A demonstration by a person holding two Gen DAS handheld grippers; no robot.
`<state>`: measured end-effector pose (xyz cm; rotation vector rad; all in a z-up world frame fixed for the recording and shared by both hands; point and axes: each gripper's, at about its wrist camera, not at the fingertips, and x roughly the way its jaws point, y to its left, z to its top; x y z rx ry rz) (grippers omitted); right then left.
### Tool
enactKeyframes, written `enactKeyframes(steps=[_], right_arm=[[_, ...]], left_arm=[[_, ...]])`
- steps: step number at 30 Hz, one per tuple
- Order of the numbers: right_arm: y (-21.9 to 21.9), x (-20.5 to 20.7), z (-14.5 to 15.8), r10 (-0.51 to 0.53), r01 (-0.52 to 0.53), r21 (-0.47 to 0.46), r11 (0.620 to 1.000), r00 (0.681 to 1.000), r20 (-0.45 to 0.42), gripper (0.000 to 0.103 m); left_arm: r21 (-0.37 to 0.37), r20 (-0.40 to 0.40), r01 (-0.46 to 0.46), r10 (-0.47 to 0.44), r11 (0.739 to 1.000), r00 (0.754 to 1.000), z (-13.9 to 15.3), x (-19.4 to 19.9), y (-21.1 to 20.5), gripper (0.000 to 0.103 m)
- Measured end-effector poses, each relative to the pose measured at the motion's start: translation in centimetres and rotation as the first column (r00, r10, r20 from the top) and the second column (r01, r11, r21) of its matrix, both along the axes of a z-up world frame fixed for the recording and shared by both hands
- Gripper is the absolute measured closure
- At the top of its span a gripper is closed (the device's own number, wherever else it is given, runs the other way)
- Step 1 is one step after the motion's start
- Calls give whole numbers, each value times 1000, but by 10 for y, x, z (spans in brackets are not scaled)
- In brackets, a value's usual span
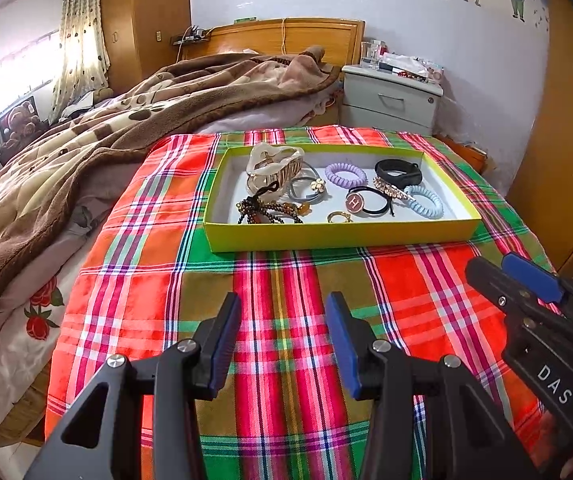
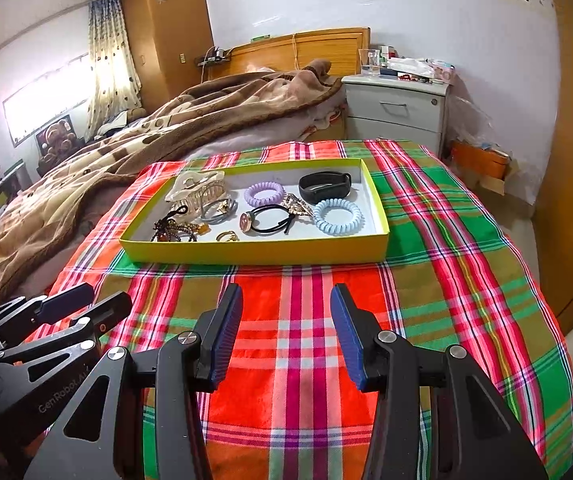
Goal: Organize jewelry
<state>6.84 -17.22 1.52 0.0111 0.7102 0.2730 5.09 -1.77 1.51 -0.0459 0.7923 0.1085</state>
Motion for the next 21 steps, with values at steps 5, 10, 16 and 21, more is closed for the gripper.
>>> enactKeyframes(steps=[5, 10, 16, 21], right_arm=[[0, 1, 0, 1, -1, 1, 1000, 1000, -1, 57], [1, 0, 0, 1, -1, -1, 1000, 1000, -2, 57], [1, 1, 1, 2, -2, -1, 1000, 1000, -4, 57], [1, 1, 1, 1, -1, -1, 1000, 1000, -3, 57]], left_arm=[[-6, -1, -2, 2, 1000, 1000, 0, 0, 0, 57], [-5, -3, -3, 3, 1000, 1000, 0, -1, 1, 57], [-5, 2, -10, 10, 1000, 1000, 1, -1, 2, 57], [-8, -4, -12, 12, 1000, 1000, 1, -1, 3, 57]])
